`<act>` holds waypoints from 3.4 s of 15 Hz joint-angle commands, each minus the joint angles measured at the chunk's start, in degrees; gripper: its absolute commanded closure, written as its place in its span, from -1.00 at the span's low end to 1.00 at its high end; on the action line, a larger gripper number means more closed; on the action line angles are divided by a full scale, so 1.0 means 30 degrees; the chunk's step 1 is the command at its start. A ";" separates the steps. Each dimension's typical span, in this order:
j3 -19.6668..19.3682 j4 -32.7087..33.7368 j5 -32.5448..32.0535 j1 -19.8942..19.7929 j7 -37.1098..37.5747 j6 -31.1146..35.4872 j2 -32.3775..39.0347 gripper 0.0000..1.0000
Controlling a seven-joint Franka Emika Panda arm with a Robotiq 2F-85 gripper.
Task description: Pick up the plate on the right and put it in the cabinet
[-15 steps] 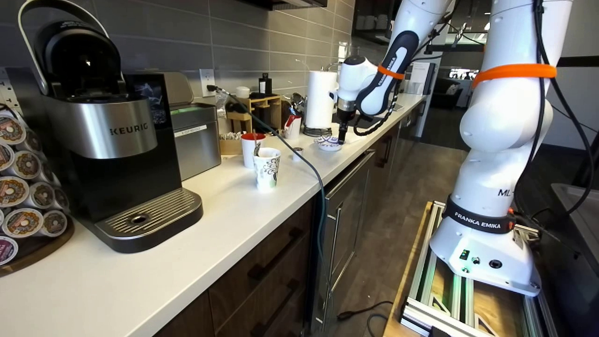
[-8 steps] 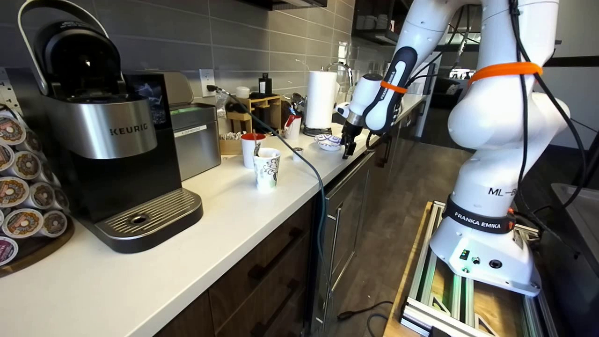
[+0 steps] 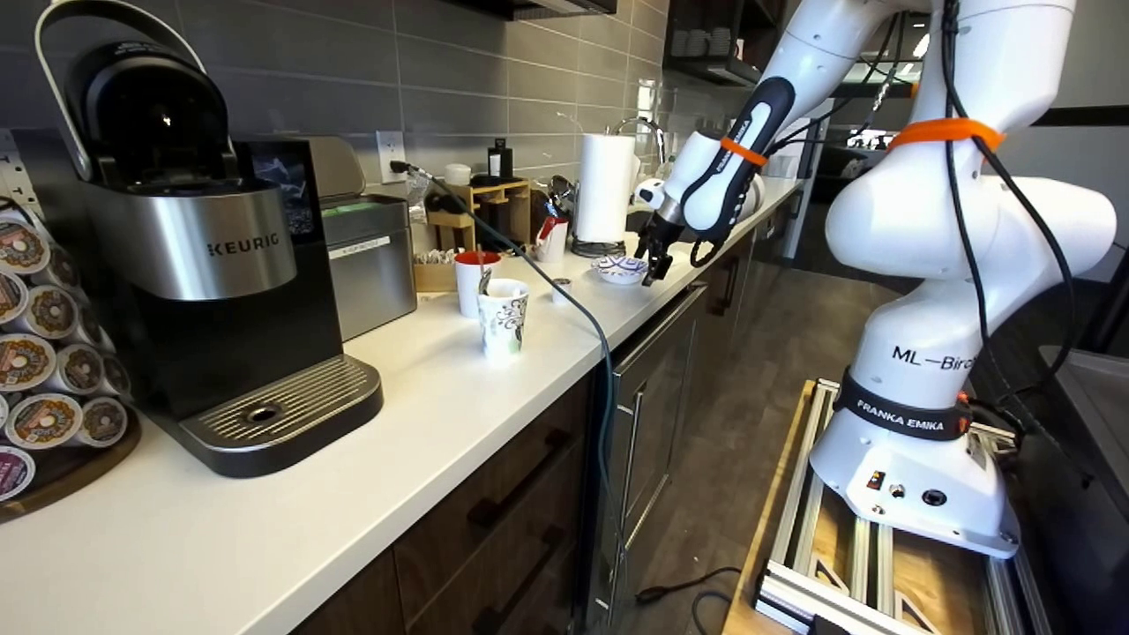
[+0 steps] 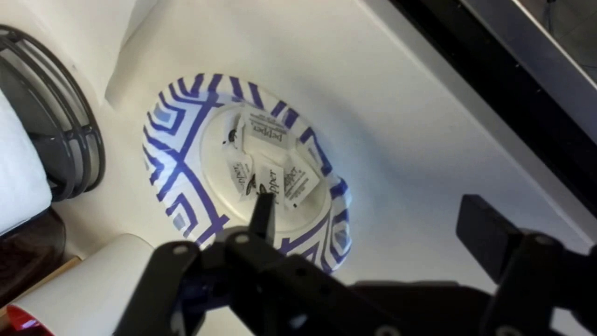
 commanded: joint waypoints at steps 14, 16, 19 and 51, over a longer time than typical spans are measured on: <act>0.0258 0.0324 -0.0966 -0.0633 -0.1295 0.0450 0.0334 -1.00; 0.0122 0.0400 -0.1043 -0.0336 -0.1226 0.0335 0.0483 -0.95; -0.0271 0.0717 -0.1063 0.0291 -0.1131 0.0232 0.0825 -0.45; 1.3997 -0.1846 -0.5661 -1.6216 -0.2910 0.4382 0.1197 0.99</act>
